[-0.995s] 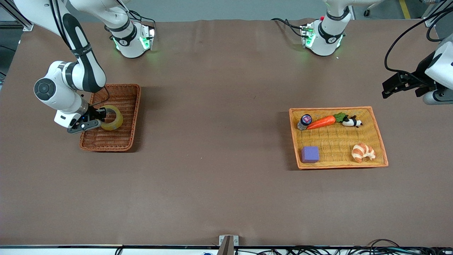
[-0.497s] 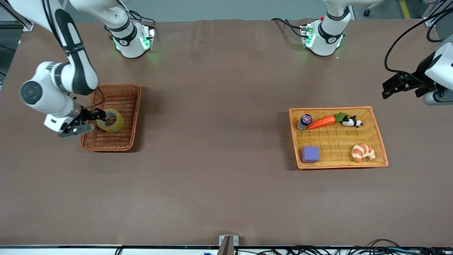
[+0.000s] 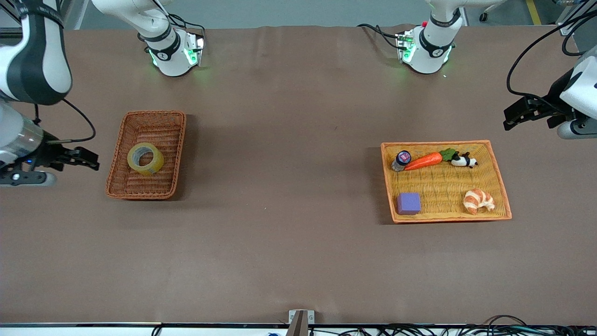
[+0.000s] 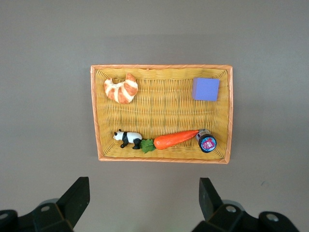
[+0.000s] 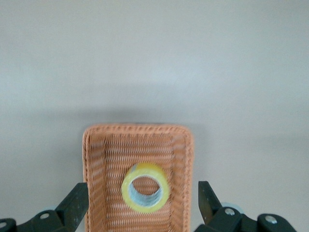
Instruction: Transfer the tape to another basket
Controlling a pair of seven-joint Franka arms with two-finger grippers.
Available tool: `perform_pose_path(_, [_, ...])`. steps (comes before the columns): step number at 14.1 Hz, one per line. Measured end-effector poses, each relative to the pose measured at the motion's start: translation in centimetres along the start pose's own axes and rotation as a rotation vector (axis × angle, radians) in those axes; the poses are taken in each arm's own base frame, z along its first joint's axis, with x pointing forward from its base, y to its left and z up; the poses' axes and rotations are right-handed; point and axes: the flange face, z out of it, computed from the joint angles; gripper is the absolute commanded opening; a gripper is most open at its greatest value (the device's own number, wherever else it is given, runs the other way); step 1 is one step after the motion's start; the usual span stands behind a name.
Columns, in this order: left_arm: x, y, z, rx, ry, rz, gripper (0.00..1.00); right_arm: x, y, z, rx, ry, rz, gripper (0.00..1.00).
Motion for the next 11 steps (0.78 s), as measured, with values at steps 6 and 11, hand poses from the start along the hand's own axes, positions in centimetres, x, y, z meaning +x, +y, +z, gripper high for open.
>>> perform_pose_path(6, [0.1,0.0,0.0,0.0,0.003,0.001,1.0,-1.4,3.9,-12.5,-0.001,0.055,0.16,1.0])
perform_pose_path(11, [0.2,-0.1,0.0,-0.001,0.006,0.0,1.0,-3.6,3.0,-12.9,0.051,-0.033,0.167,1.0])
